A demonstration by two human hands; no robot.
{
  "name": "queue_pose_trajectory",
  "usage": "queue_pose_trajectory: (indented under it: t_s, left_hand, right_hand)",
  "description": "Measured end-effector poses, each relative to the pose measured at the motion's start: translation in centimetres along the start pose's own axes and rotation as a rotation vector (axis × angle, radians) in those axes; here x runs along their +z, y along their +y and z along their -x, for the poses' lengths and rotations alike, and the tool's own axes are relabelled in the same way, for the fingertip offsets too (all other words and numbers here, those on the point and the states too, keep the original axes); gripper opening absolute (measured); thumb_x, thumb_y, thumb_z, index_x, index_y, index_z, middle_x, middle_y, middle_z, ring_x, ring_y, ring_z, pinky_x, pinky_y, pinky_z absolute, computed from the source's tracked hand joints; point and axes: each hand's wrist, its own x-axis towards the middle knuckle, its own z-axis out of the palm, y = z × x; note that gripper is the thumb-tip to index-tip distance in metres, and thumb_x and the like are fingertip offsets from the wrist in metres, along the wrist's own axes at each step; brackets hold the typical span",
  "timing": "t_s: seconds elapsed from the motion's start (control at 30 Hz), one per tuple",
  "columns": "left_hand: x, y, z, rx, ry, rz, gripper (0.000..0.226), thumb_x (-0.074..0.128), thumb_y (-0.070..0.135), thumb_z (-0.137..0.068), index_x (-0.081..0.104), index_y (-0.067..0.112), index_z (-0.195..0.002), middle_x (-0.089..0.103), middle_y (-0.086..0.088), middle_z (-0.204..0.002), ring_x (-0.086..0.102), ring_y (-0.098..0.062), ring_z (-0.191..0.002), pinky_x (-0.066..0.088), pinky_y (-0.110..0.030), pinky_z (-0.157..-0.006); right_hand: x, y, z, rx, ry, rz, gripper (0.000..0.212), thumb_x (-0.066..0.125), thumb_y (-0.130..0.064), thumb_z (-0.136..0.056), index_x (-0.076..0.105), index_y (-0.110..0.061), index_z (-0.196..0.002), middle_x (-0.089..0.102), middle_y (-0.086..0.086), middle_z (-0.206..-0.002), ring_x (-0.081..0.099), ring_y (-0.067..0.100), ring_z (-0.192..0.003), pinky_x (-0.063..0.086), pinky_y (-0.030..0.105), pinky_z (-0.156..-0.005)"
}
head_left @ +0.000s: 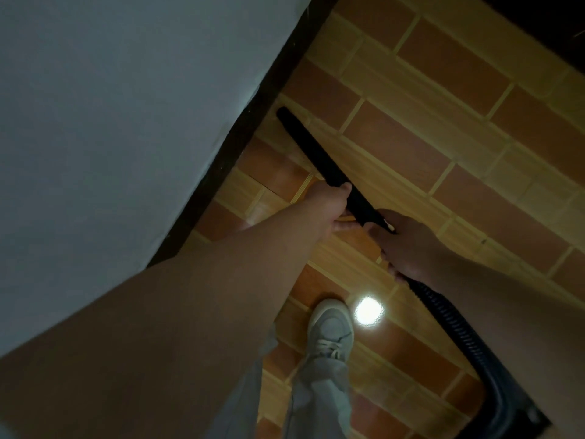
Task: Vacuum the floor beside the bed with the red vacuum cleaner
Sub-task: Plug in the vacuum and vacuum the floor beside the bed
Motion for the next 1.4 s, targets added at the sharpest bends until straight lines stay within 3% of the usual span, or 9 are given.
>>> queue_pose_trajectory:
  t_s: [0.1,0.23,0.53,0.63,0.83,1.03,1.23,1.4]
  left_hand:
    - [0.3,0.2,0.0,0.028,0.014,0.019,0.025,0.054,0.018,-0.105,0.057,0.004,-0.126,0.064,-0.017,-0.120,0.067,-0.031,-0.108,0.063,-0.049,-0.074]
    - [-0.4,-0.7,0.7,-0.001,0.017,0.081,0.005,0.053,0.013,-0.105,0.053,0.010,-0.102,0.062,-0.016,-0.111,0.065,-0.033,-0.113,0.061,-0.054,-0.083]
    - [-2.3,-5.3,1.5,-0.013,0.026,0.171,0.020,0.052,0.013,-0.106,0.050,0.007,-0.124,0.058,-0.016,-0.116,0.063,-0.033,-0.114,0.062,-0.050,-0.081]
    - [-3.0,-6.8,1.7,-0.037,0.034,0.183,0.032,0.051,0.013,-0.106,0.046,0.004,-0.136,0.056,-0.018,-0.128,0.063,-0.034,-0.113,0.063,-0.050,-0.078]
    - [-5.0,-9.3,2.1,-0.055,0.008,0.225,0.031,0.050,0.014,-0.107,0.048,0.002,-0.135,0.060,-0.018,-0.126,0.068,-0.030,-0.102,0.064,-0.045,-0.073]
    - [-5.7,-9.9,2.0,-0.028,0.019,0.166,0.031,0.053,0.014,-0.105,0.049,0.003,-0.134,0.060,-0.019,-0.125,0.066,-0.032,-0.111,0.064,-0.044,-0.076]
    - [-8.0,-12.0,2.7,-0.086,0.027,0.231,0.034,0.054,0.014,-0.105,0.047,0.006,-0.138,0.057,-0.019,-0.132,0.066,-0.033,-0.112,0.064,-0.046,-0.072]
    - [-9.0,-12.5,3.4,-0.080,-0.004,0.224,0.034,0.053,0.015,-0.105,0.048,0.004,-0.137,0.059,-0.020,-0.131,0.068,-0.034,-0.110,0.064,-0.046,-0.076]
  right_hand:
    - [-0.2,-0.1,-0.4,-0.052,-0.007,0.038,0.027,0.049,-0.049,-0.100,0.056,-0.042,-0.125,0.061,0.009,-0.073,0.056,0.022,-0.051,0.048,0.028,-0.045]
    - [-0.6,0.0,-0.3,-0.089,-0.046,0.116,0.023,0.050,-0.046,-0.101,0.058,-0.040,-0.122,0.062,0.011,-0.072,0.057,0.026,-0.052,0.049,0.032,-0.046]
    - [1.8,2.4,0.6,-0.055,-0.123,0.105,0.029,0.055,-0.045,-0.099,0.057,-0.042,-0.127,0.059,0.011,-0.070,0.054,0.024,-0.051,0.049,0.031,-0.047]
    - [2.6,3.1,1.2,-0.060,-0.152,0.115,0.025,0.055,-0.045,-0.099,0.057,-0.048,-0.124,0.057,0.009,-0.070,0.054,0.020,-0.050,0.048,0.030,-0.046]
    - [4.1,3.9,1.6,-0.059,-0.172,0.120,0.024,0.057,-0.045,-0.098,0.050,-0.056,-0.119,0.058,0.012,-0.074,0.054,0.023,-0.054,0.049,0.030,-0.048]
    - [6.9,5.1,2.2,-0.053,-0.110,0.083,0.035,0.055,-0.045,-0.099,0.053,-0.044,-0.134,0.058,0.011,-0.074,0.054,0.021,-0.053,0.048,0.027,-0.046]
    - [7.9,4.6,3.0,-0.073,-0.168,0.181,0.024,0.055,-0.047,-0.098,0.048,-0.058,-0.118,0.062,0.011,-0.071,0.057,0.018,-0.051,0.050,0.029,-0.048]
    - [9.5,4.6,3.6,-0.054,-0.127,0.235,0.043,0.054,-0.047,-0.098,0.046,-0.044,-0.141,0.066,0.017,-0.077,0.060,0.024,-0.053,0.053,0.034,-0.051]
